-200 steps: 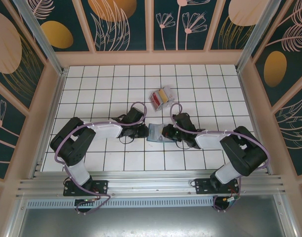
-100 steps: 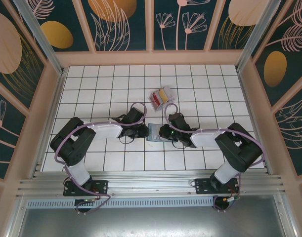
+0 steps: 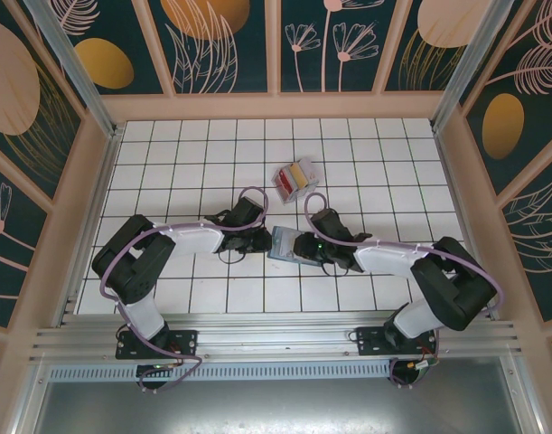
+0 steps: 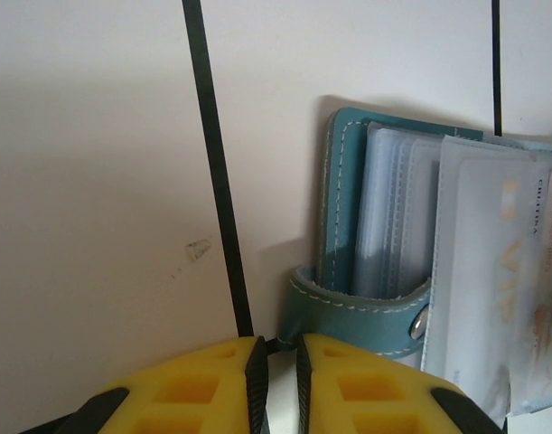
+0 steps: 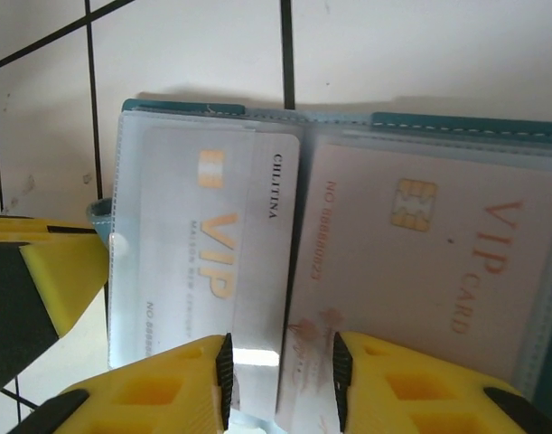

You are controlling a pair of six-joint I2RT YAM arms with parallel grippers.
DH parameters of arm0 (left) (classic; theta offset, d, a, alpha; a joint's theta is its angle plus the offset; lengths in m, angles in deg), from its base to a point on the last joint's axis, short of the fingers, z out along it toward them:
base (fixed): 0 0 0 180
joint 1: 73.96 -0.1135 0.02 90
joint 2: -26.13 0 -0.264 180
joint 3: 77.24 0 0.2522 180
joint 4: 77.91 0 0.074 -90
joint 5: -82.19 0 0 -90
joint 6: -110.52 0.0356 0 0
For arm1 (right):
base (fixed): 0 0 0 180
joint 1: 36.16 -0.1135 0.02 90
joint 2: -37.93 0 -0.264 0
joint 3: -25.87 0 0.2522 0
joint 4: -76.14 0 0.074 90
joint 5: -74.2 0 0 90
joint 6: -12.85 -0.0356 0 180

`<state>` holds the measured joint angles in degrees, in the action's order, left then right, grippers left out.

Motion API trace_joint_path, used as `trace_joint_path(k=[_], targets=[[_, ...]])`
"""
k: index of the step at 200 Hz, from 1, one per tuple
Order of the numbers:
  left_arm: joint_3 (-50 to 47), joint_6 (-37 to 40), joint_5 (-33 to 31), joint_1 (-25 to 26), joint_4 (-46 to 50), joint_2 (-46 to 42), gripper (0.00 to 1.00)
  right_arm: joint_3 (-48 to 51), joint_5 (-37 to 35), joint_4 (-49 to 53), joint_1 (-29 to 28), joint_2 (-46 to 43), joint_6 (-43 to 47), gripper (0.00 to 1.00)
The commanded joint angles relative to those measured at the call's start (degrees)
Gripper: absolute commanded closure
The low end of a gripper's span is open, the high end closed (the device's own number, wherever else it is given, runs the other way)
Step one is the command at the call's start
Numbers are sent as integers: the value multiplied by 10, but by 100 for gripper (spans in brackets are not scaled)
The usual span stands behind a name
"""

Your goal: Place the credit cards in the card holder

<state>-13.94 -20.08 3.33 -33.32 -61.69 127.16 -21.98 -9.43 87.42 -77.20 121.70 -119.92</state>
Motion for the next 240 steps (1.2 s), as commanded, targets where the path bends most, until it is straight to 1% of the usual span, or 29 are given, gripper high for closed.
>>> trace_joint_path(k=[1,21,40,110,182,207,240], targets=[[-28,-9,19,26,-6,49,79,-18,-10,42,9,-17,26,67],[-29,-9,19,26,-7,47,79,-27,-9,47,12,-12,35,85],[-28,-8,20,26,-7,47,79,-39,-6,54,12,7,45,90],[-25,-9,25,26,-10,51,79,-60,17,53,12,64,53,92],[-16,-9,28,26,-10,53,80,-77,48,26,4,86,51,92],[-17,-12,22,26,-12,45,85,-76,43,33,5,87,55,92],[-15,-8,-8,26,4,30,99,-63,36,37,12,76,57,92]])
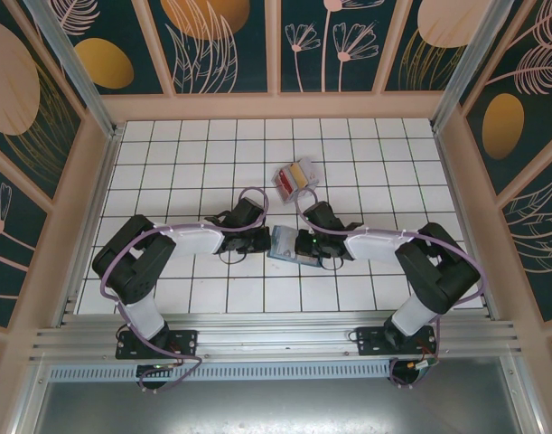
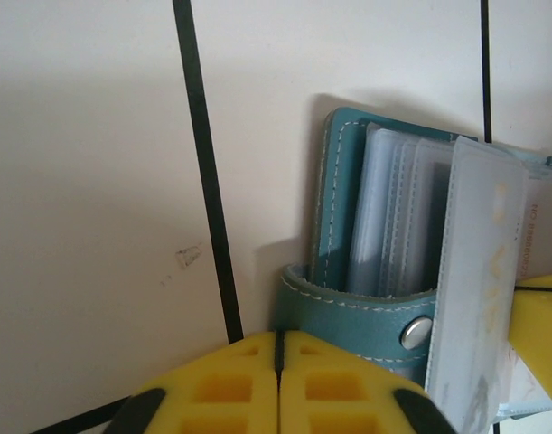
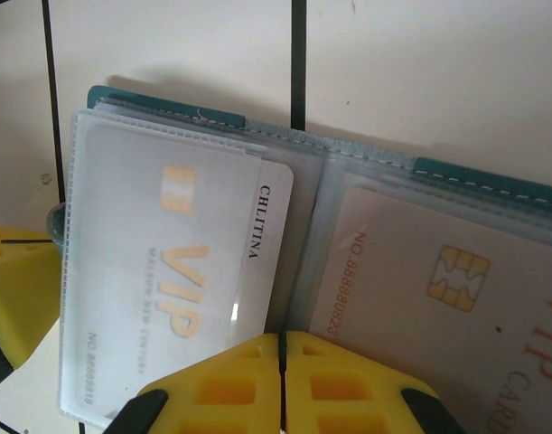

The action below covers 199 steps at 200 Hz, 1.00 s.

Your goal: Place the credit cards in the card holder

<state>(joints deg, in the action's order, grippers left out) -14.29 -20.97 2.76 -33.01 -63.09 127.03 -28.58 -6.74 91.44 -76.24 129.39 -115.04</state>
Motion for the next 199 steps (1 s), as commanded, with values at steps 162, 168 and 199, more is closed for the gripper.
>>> trace_joint_path(k=[162,168,199], targets=[[-74,-24,1,21,-73,-116,74,42,22,6,84,-27,65,92],[-74,-20,3,21,-77,-115,68,44,24,6,84,-27,67,92],[-39,34,32,21,-63,-78,48,53,28,3,84,-31,71,92]])
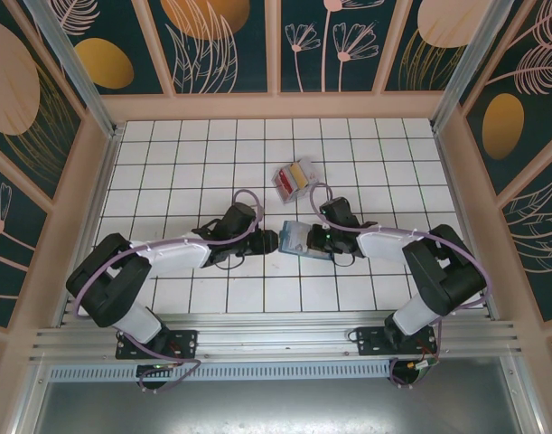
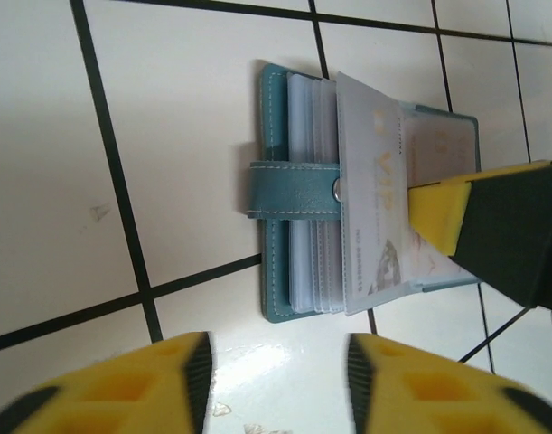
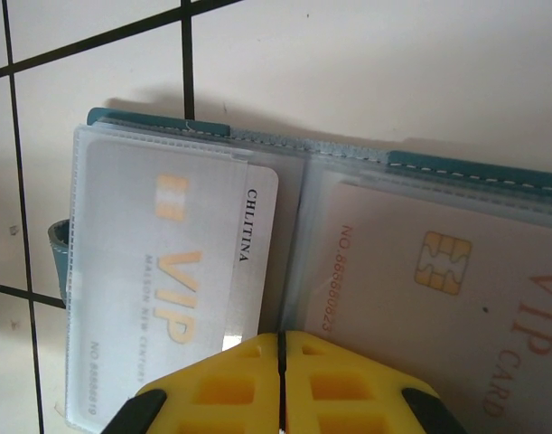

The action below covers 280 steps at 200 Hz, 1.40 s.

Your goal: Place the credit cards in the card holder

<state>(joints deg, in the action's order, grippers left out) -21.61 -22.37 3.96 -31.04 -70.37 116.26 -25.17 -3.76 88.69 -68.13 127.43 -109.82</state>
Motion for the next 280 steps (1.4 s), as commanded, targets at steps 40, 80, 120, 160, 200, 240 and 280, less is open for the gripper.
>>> trace_joint_path(k=[40,80,120,160,200,240,280], targets=[[135,91,-1,1,130,127,44,22,-2,33,20,-18,23,92],[195,37,30,-2,133,169,43,31,-2,31,22,-23,20,92],[228,44,18,-2,140,196,43,35,-3,31,22,-26,21,92],[241,53,18,-1,153,218,48,33,-2,32,25,-28,24,92],[234,52,31,-2,146,221,69,38,0,27,27,-27,23,92],[231,52,30,-2,143,208,92,37,1,28,27,-22,25,92],[227,50,38,-4,135,187,100,37,4,27,34,-19,30,92]])
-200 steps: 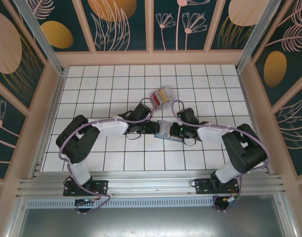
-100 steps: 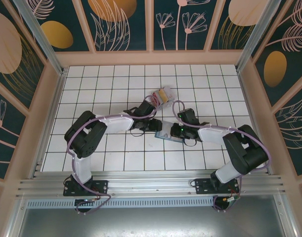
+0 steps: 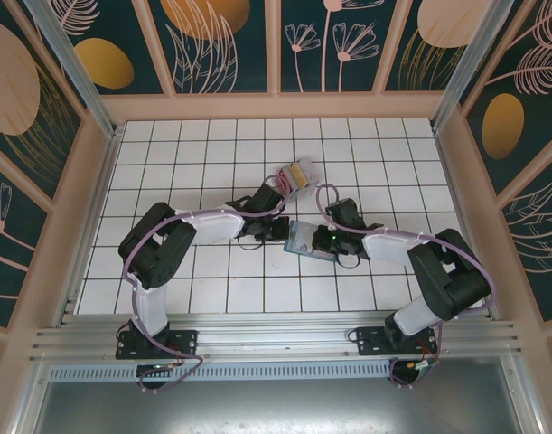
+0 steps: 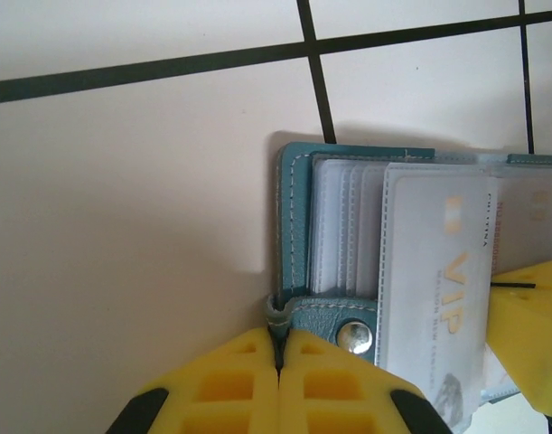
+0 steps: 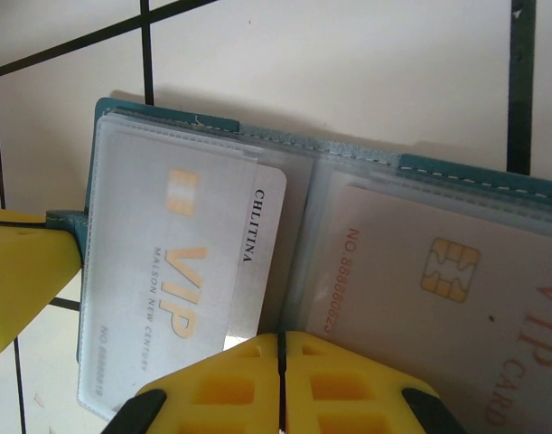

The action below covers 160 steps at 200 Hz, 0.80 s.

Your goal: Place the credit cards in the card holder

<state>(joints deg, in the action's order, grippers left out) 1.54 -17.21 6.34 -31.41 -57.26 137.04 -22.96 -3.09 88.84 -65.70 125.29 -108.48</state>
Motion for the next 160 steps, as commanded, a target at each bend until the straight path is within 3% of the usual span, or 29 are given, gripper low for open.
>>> trace_joint_path(k=[1,82,122,160], targets=[[-5,-2,15,-1,3,-21,100,15,-2,26,9,2,17,92],[-78,-65,143,-23,-140,-144,100,6,23,17,27,28,25,91],[-159,-150,225,-30,-328,-145,100,-3,33,14,27,41,26,91],[-186,-163,235,-38,-374,-131,100,-10,32,28,28,29,29,91]])
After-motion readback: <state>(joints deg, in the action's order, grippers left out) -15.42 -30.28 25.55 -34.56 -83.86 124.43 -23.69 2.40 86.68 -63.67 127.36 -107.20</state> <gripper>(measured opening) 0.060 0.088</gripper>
